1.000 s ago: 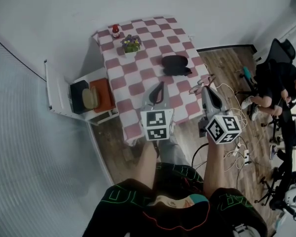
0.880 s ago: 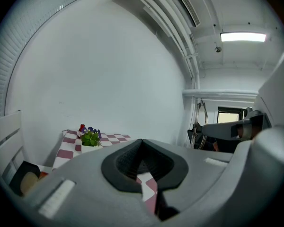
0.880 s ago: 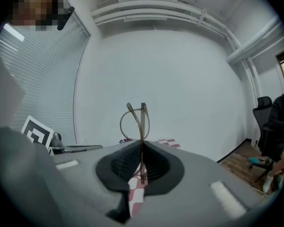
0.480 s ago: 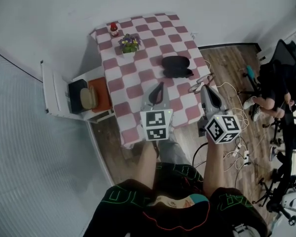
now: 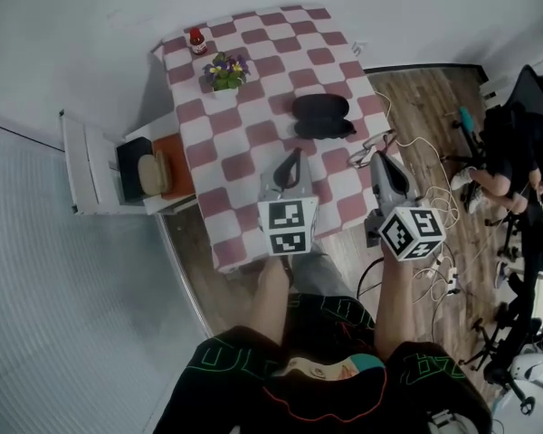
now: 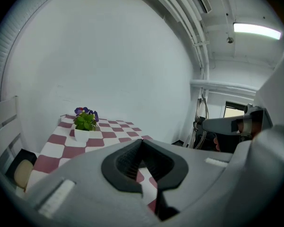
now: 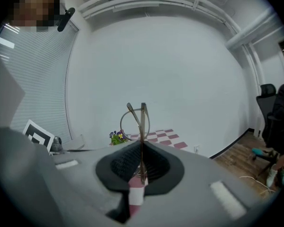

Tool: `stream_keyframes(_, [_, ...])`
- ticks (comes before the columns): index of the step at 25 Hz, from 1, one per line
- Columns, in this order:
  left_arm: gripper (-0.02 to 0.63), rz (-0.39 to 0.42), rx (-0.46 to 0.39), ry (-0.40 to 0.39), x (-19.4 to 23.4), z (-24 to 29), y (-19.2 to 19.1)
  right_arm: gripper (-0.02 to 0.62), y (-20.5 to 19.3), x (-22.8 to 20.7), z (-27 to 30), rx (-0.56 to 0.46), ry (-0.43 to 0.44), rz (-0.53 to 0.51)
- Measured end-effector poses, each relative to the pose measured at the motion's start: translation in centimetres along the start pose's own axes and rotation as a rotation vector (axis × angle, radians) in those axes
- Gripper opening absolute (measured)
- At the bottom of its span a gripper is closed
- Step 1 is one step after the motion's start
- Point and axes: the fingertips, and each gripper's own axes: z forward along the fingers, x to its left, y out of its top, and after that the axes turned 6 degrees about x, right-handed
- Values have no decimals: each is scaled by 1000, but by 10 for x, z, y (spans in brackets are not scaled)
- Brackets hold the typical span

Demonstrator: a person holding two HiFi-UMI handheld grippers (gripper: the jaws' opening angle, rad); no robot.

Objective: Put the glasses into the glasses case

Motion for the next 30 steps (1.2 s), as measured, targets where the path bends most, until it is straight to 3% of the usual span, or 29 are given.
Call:
stream_keyframes(8, [9,-44,82,19,4,37,-28,11,-23,-34,20,68,-26,-4])
stream_keyframes(12, [9,23,118,57,6,55,-32,12,-31,-52,34,95,-28,0])
stream_keyframes(20, [9,75,183,93,5,88,-41,11,-35,-82,65,113,-1,36])
stream_keyframes(30, [9,42,196,135,2,120,-28,12,-21,-109,99,135,62,18])
